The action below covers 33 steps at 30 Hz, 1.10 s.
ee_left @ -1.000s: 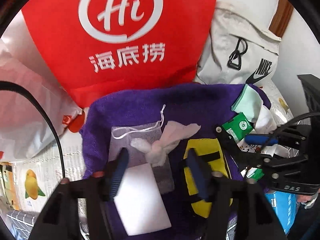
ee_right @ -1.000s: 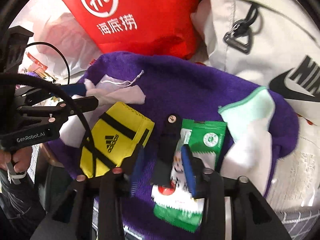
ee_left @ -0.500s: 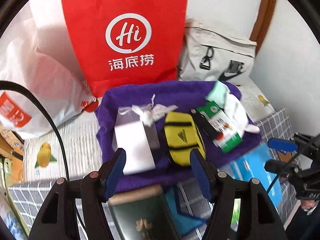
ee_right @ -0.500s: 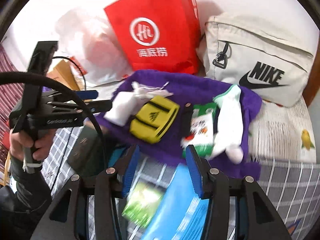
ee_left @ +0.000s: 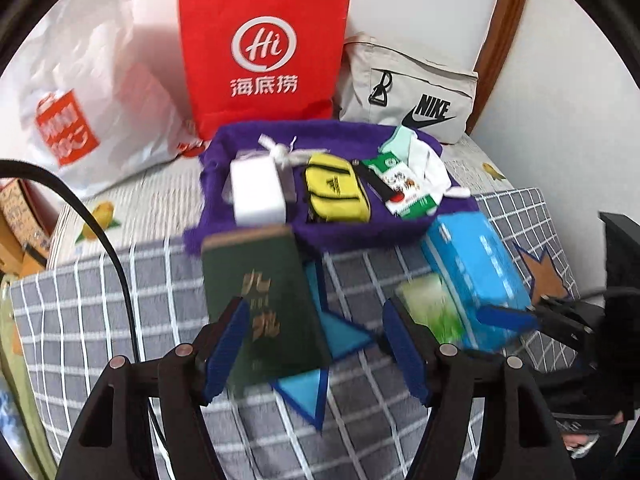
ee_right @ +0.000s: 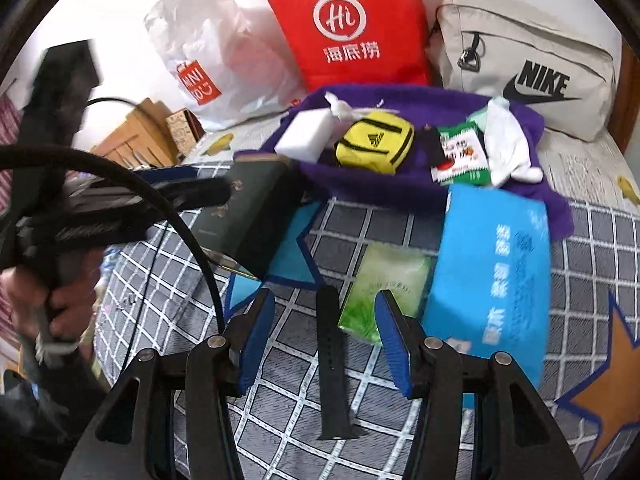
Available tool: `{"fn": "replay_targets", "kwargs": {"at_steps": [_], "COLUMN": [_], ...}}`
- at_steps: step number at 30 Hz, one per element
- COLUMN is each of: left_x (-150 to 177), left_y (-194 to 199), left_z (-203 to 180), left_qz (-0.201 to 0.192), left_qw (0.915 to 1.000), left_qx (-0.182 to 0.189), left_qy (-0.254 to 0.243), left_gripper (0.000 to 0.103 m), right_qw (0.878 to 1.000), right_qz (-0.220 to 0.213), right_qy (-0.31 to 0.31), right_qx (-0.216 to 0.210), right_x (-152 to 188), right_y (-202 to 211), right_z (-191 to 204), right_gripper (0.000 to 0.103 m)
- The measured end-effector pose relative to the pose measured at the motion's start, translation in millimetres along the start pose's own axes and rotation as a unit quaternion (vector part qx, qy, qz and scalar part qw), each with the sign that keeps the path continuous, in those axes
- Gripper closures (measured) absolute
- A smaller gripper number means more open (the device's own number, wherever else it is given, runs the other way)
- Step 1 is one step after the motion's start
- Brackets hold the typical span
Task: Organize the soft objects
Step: 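Move both tools back toward the green tissue packet and black strap, then grasp the green tissue packet with the right tool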
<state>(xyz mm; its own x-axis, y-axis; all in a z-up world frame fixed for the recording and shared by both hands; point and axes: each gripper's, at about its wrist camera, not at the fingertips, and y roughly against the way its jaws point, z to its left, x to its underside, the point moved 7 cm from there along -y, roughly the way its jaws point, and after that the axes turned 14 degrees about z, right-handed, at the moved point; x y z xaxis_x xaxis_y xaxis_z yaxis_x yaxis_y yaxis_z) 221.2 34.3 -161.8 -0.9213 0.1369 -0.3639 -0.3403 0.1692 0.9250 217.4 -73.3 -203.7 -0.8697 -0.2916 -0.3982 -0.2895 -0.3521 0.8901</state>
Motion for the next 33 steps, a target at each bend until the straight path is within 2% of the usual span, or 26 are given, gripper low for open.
{"fn": "replay_targets", "kwargs": {"at_steps": [4, 6, 7, 11, 13, 17, 18, 21, 23, 28, 33], "left_x": [25.2, 35.0, 39.2, 53.0, 56.7, 64.5, 65.7, 69.6, 70.8, 73.5, 73.8], "left_y": [3.2, 3.1, 3.4, 5.4, 6.1, 8.1, 8.1, 7.7, 6.0, 1.3, -1.2], "left_z": [9.6, 14.0, 16.7, 27.6, 31.1, 36.3, 36.3, 36.9, 37.5, 40.2, 41.6], "left_qz": [-0.005, -0.007, -0.009, -0.015, -0.019, -0.027, -0.028, -0.033, -0.034, -0.030, -0.027], "left_qw": [0.9998, 0.9996, 0.9995, 0.9983, 0.9976, 0.9968, 0.9968, 0.9968, 0.9964, 0.9961, 0.9966], "left_qx": [0.009, 0.017, 0.021, 0.042, 0.054, 0.067, 0.066, 0.066, 0.073, 0.075, 0.069], "left_qy": [0.018, 0.022, 0.024, 0.037, 0.040, 0.036, 0.034, 0.029, 0.030, 0.037, 0.038], "left_gripper": [0.036, 0.036, 0.036, 0.036, 0.036, 0.036, 0.036, 0.036, 0.036, 0.036, 0.036], "right_qw": [1.000, 0.997, 0.994, 0.985, 0.975, 0.960, 0.958, 0.961, 0.965, 0.982, 0.990], "right_qz": [0.006, 0.013, 0.018, 0.011, 0.013, 0.017, 0.010, -0.003, -0.004, 0.003, 0.009], "right_qy": [-0.005, -0.005, -0.008, -0.015, -0.015, -0.020, -0.023, -0.043, -0.052, -0.055, -0.030], "right_qx": [0.028, 0.070, 0.107, 0.173, 0.220, 0.279, 0.285, 0.275, 0.258, 0.178, 0.136], "right_x": [6.2, 6.3, 6.6, 6.2, 7.2, 8.9, 7.3, 4.2, 4.9, 13.7, 23.5], "right_y": [-19.2, -31.2, -38.7, -52.8, -63.9, -82.3, -83.4, -81.5, -75.4, -64.4, -57.4], "right_z": [10.4, 10.0, 8.2, 5.3, 4.8, 2.9, 3.1, -1.0, -5.9, 6.4, 35.0], "right_gripper": [0.051, 0.051, 0.051, 0.051, 0.051, 0.049, 0.056, 0.077, 0.083, 0.087, 0.085]}}
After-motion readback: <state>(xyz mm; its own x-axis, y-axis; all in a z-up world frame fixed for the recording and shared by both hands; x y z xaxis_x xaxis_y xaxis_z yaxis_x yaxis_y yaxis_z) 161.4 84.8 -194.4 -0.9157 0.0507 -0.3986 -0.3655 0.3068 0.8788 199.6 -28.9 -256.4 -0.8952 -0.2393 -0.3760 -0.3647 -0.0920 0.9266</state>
